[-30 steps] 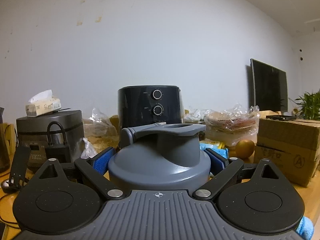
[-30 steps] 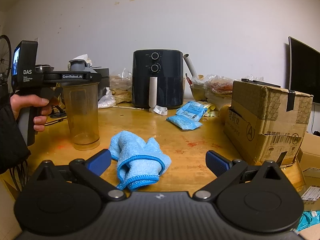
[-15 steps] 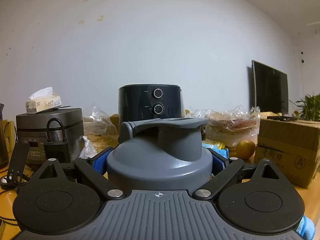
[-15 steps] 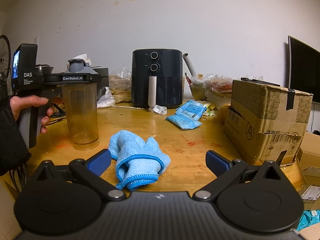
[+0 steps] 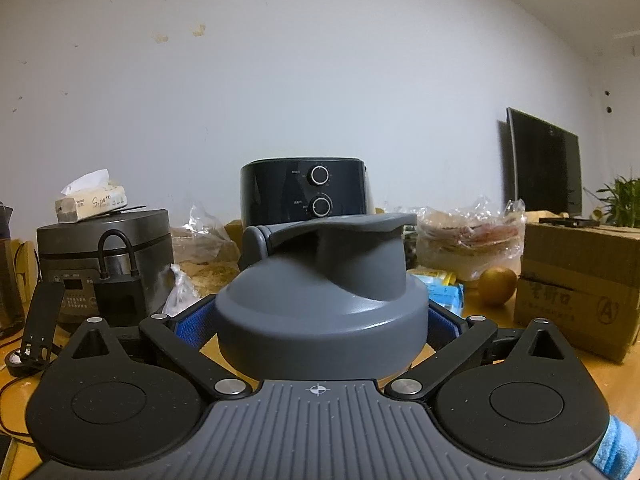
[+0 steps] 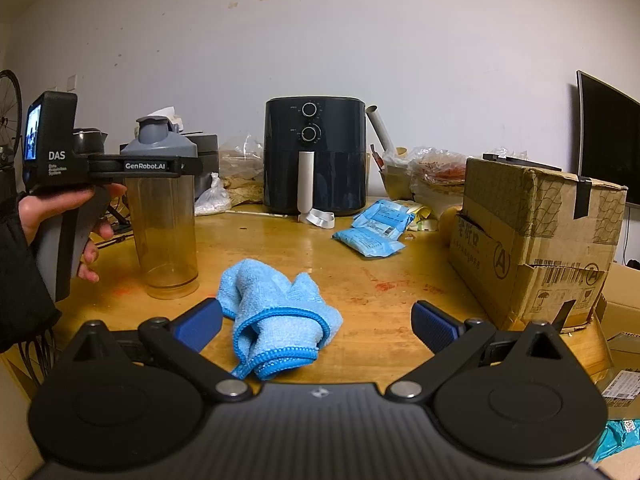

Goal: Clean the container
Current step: 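Hold the shaker bottle raised in the left gripper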

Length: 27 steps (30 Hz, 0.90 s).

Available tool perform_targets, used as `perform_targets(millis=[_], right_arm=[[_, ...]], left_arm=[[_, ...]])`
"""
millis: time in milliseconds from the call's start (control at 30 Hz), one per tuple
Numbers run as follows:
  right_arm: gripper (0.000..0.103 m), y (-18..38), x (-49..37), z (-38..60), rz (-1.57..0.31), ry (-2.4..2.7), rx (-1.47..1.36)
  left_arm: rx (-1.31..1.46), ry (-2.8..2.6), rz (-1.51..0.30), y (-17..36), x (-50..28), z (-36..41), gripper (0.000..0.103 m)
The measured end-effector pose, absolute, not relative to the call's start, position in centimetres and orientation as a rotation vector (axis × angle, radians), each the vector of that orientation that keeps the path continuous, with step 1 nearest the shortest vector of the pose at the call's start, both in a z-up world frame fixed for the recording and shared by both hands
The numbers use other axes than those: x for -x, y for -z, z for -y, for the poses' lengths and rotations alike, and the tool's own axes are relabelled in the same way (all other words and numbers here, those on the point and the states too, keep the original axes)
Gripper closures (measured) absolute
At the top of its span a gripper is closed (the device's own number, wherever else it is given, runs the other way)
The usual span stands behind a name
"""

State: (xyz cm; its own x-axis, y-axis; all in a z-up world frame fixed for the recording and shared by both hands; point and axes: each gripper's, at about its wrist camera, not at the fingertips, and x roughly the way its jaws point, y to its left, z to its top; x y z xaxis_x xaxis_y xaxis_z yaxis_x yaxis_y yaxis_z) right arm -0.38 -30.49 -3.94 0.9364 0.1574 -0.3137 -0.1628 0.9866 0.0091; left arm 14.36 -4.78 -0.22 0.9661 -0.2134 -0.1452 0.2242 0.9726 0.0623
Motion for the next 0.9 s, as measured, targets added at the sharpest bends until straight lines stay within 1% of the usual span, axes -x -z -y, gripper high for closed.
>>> perform_targets(millis=[167, 400, 733, 900], right_arm=[[0.0, 3.99, 0.28, 30.51, -0.322, -0.166, 0.015], [0.0, 4.01, 0.11, 30.5, -0.324, -0.169, 0.017], [0.0, 3.88, -0.16, 30.41, -0.327, -0.181, 0.022], [0.0, 3.67, -0.53, 30.32, -0.331, -0.185, 0.03]], left_arm=[[-0.075, 0.21, -0.157, -0.06, -14.02, 4.76, 0.0], [-0.089, 0.227, -0.247, -0.22, -14.14, 4.95, 0.0], [-0.123, 0.19, -0.267, 0.2, -13.84, 5.49, 0.0], [-0.111, 0.211, -0.316, 0.44, -14.09, 5.28, 0.0]])
